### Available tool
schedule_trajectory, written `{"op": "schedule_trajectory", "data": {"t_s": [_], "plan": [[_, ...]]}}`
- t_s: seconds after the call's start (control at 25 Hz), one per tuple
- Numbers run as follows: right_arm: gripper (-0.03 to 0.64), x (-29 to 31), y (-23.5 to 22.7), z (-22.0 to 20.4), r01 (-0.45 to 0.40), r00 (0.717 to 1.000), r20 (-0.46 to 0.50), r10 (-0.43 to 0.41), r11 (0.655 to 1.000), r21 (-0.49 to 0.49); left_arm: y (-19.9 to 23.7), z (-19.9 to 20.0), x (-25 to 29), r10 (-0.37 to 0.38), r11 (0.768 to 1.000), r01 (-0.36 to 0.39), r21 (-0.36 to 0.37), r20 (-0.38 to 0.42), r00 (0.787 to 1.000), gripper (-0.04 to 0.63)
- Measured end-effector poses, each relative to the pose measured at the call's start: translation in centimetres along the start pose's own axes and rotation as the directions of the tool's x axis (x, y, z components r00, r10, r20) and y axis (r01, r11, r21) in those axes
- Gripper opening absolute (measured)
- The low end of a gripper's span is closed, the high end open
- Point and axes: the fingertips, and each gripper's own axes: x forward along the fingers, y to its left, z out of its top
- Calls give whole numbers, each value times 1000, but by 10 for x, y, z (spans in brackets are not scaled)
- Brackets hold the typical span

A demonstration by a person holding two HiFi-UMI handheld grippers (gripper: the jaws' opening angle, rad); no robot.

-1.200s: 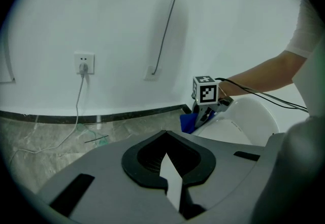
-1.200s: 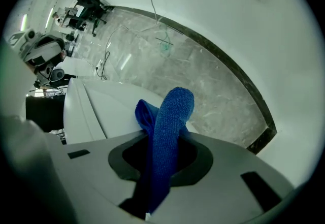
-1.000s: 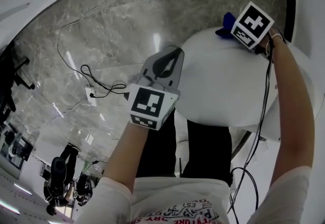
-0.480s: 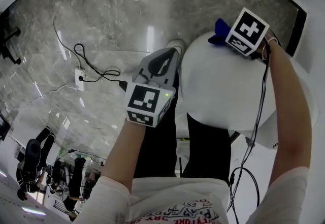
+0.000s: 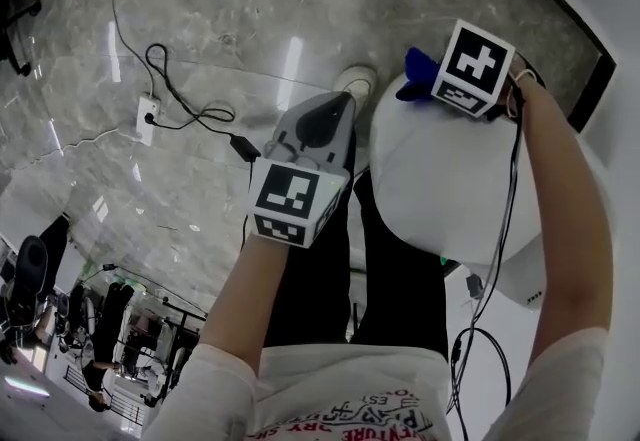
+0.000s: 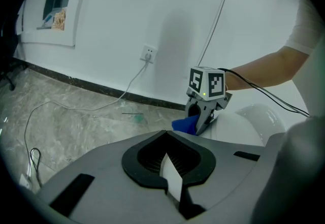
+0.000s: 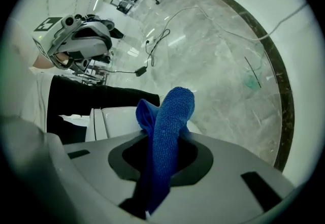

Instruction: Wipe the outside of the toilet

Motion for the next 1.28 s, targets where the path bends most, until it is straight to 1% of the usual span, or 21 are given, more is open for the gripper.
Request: {"op": "schedule_trajectory", "data": {"t_s": [0.12, 0.24, 0.32, 0.6, 0.64, 0.72, 0.76, 0.84, 0.92, 0.96, 1.04, 1.16, 1.28], "plan": [[75, 8, 12, 15, -25, 999, -24, 24, 997, -74, 8, -10, -8, 15, 1000, -15, -8, 3, 1000, 6], [75, 18, 31, 30, -82, 997, -26, 79, 987, -139, 13, -24, -15, 22, 1000, -22, 2, -3, 1000, 7], [75, 24, 42, 38, -110, 993, -51, 102, 976, -186, 16, -33, -21, 29, 1000, -29, -3, -1, 1000, 6], [75, 50, 75, 63, -156, 983, -136, 120, 943, -294, 35, -60, -43, 106, 993, -105, -61, 11, 994, 6], [75, 51, 79, 65, -164, 983, -131, 130, 941, -296, 35, -62, -44, 107, 992, -106, -66, 10, 994, 6], [75, 47, 86, 72, -169, 985, -86, 150, 941, -293, 32, -61, -46, 106, 992, -106, -66, 7, 994, 6], [75, 42, 89, 76, -157, 988, -51, 149, 943, -293, 30, -60, -48, 106, 992, -106, -65, 5, 994, 6], [75, 27, 91, 82, -106, 992, 35, 121, 951, -290, 23, -53, -51, 106, 993, -106, -55, 2, 994, 6], [75, 3, 90, 86, -30, 988, 141, 69, 965, -261, 16, -38, -52, 98, 995, -98, -20, 4, 995, 7], [75, -13, 88, 85, 11, 979, 200, 36, 973, -231, 11, -28, -52, 91, 996, -91, 6, 7, 996, 6], [75, -48, 85, 74, 82, 949, 313, -32, 986, -147, -4, -5, -50, 72, 995, -73, 64, 15, 997, 6], [75, -95, 85, 34, 136, 892, 437, -119, 991, -7, -40, 32, -41, 36, 988, -41, 148, 34, 999, 6], [75, -127, 84, -26, 167, 847, 485, -217, 975, 144, -85, 66, -23, 6, 977, -17, 212, 50, 999, 6]]}}
